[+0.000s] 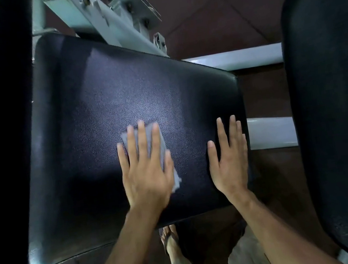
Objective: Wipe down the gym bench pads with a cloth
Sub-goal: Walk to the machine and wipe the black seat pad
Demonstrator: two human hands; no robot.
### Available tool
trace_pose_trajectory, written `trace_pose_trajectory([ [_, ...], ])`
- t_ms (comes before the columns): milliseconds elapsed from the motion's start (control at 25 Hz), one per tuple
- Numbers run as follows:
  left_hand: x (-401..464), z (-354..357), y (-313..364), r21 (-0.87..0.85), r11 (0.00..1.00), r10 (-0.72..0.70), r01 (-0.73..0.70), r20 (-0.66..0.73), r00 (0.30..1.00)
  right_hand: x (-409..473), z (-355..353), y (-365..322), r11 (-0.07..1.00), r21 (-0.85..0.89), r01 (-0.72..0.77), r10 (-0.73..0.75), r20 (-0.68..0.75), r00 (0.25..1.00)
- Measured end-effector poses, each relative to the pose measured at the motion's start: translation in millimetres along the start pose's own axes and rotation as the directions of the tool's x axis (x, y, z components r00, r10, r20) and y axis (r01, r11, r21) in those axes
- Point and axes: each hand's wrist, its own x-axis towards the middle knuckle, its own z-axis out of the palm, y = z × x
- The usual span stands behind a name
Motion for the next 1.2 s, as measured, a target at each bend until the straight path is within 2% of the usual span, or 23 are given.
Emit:
trace_pose_trajectory([
  [120,91.4,-3.4,9.1,-0.069,0.997,-0.023,0.021,-0.037,0.999,0.2,0.2,0.3,1.0,-0.023,0.005,-0.005,-0.002,1.0],
  [280,159.8,-4.6,24.8,-0.055,0.996,0.072,-0.072,0.008,0.997,-1.0,1.8,-0.5,1.0,-0.027,0.004,-0.005,-0.014,1.0],
  [360,152.5,-1.7,25.8,-0.059,0.989,0.134,-0.134,0.009,0.991,0.2,2.3,-1.0,1.0,-0.025,0.009,-0.009,-0.018,1.0],
  [480,86.7,0.1,26.6,-0.093,0.975,0.202,-0.199,0.023,0.979,-0.6,0.4,0.0,1.0,0.003,0.003,-0.003,-0.005,1.0],
  [640,-24.6,3.4,15.3,-0.056,0.998,0.025,-0.024,0.014,1.0,-0.3,-1.5,-2.1,1.0,0.023,0.003,-0.003,-0.001,1.0],
  [720,-18.5,1.2,5.4,-0.038,0.999,-0.033,0.034,0.02,0.999,-0.5,-1.7,-2.0,1.0,0.022,-0.004,0.004,0.003,1.0],
  [800,27.7,-3.4,4.4,-0.064,0.995,-0.075,0.074,-0.015,0.997,-0.4,-1.4,-1.8,1.0,0.024,0.001,-0.001,0.006,1.0],
  [920,117.0,-12.1,4.8,-0.09,0.996,0.011,-0.013,-0.02,1.0,-1.5,-0.6,-1.3,1.0,0.005,0.003,-0.003,-0.004,1.0],
  [1000,138.9,-8.6,9.4,-0.075,0.995,0.065,-0.064,0.006,0.998,-1.0,-2.2,0.2,1.0,0.001,0.002,-0.002,-0.015,1.0],
  [1080,119.2,-1.0,18.7,-0.096,0.99,0.099,-0.099,0.006,0.995,-0.9,-2.2,-1.2,1.0,0.009,0.002,-0.002,-0.009,1.0],
  [1200,42.5,10.4,39.5,-0.125,0.974,0.192,-0.188,0.024,0.981,-1.3,-3.2,0.6,0.998,0.062,0.008,-0.009,0.008,1.0],
])
